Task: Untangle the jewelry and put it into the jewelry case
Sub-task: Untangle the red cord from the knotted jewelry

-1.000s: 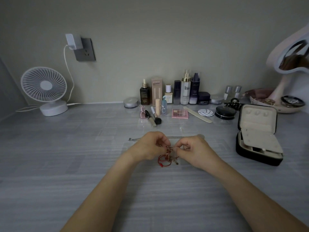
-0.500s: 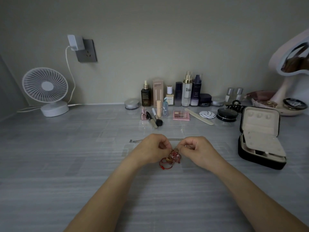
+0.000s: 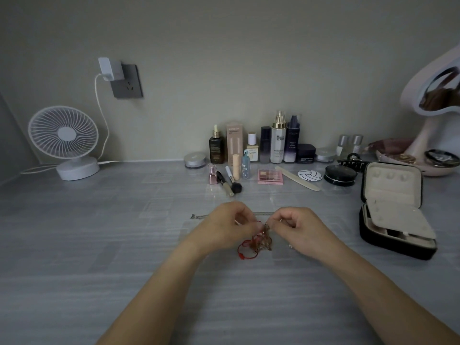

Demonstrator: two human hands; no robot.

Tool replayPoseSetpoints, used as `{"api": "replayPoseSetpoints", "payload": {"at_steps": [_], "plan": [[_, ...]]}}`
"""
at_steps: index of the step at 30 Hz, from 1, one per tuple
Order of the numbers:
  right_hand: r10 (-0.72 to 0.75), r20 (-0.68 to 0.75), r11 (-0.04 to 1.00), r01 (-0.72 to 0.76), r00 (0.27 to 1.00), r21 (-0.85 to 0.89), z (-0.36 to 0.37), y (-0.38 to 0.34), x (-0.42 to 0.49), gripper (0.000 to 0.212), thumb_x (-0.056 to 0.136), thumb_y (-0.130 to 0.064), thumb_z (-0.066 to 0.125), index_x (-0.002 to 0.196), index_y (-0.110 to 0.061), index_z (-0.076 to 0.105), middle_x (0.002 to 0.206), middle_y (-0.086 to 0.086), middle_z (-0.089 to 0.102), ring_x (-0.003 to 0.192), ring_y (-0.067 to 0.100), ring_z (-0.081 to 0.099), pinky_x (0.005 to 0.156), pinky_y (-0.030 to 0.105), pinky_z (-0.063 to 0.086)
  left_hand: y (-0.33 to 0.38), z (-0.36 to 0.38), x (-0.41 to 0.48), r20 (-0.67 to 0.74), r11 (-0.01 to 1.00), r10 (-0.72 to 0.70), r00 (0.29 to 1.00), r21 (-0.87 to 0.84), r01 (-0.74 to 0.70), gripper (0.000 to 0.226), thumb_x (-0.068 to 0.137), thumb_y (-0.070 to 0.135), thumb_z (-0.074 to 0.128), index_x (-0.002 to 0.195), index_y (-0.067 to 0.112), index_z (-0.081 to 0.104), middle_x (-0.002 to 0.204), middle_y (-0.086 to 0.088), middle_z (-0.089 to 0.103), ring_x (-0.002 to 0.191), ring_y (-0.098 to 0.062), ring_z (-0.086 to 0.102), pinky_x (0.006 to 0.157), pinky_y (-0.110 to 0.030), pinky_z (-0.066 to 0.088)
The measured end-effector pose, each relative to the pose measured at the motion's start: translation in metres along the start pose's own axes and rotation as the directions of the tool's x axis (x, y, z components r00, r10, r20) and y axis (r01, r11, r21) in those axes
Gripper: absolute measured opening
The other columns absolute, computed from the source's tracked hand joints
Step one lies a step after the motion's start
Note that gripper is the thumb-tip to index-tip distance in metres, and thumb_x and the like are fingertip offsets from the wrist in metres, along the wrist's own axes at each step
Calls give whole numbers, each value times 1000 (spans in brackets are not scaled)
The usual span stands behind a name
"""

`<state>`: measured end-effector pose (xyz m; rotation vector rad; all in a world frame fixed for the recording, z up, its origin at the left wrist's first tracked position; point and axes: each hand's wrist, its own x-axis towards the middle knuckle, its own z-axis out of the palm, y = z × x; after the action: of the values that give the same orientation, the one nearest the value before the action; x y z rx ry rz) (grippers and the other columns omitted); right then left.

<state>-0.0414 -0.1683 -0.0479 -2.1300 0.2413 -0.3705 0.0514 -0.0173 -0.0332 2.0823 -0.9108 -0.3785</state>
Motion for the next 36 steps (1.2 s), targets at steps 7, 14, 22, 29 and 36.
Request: {"api": "replayPoseSetpoints", "payload": {"at_steps": [7,14,22,29,36], "plan": [[12,-47,1000,-12,999,17,-3,-1,-1,15,84,-14,63,71,-15,70,38,-12,44,37,1,37,42,15,33,3,8,1,-27,999,30,999,-9,-30,12,78,19,73,88,16,68,86,-4,70,84,-19,67,82,-36,55],[8,-26,1000,-8,1000,-1,-1,5,0,8,81,-18,68,74,-15,70,39,-15,50,38,-2,43,42,10,32,1,2,3,-13,975,-29,999,-221,26,13,81,2,67,93,3,71,77,-2,69,74,-11,63,83,-26,54],[-30,25,1000,30,999,0,4,2,-1,8,77,-18,73,79,-20,65,36,-12,44,36,3,37,44,18,29,1,2,0,3,971,-32,999,-235,32,4,83,8,66,83,7,71,73,0,68,62,-3,61,56,-9,45],[-49,-18,998,49,999,-27,6,2,0,10,79,-24,71,70,-24,67,35,-13,43,35,3,35,44,19,27,6,-3,-1,-51,969,-66,997,-241,52,11,79,8,70,74,14,64,66,3,64,53,2,57,45,-5,37],[-27,-47,999,25,999,-37,-2,2,1,7,79,-22,71,73,-23,69,35,-16,45,35,0,40,43,13,30,10,-4,-2,-64,972,-68,996,-228,51,13,84,13,67,74,19,61,65,5,60,47,5,52,42,-5,35]]}}
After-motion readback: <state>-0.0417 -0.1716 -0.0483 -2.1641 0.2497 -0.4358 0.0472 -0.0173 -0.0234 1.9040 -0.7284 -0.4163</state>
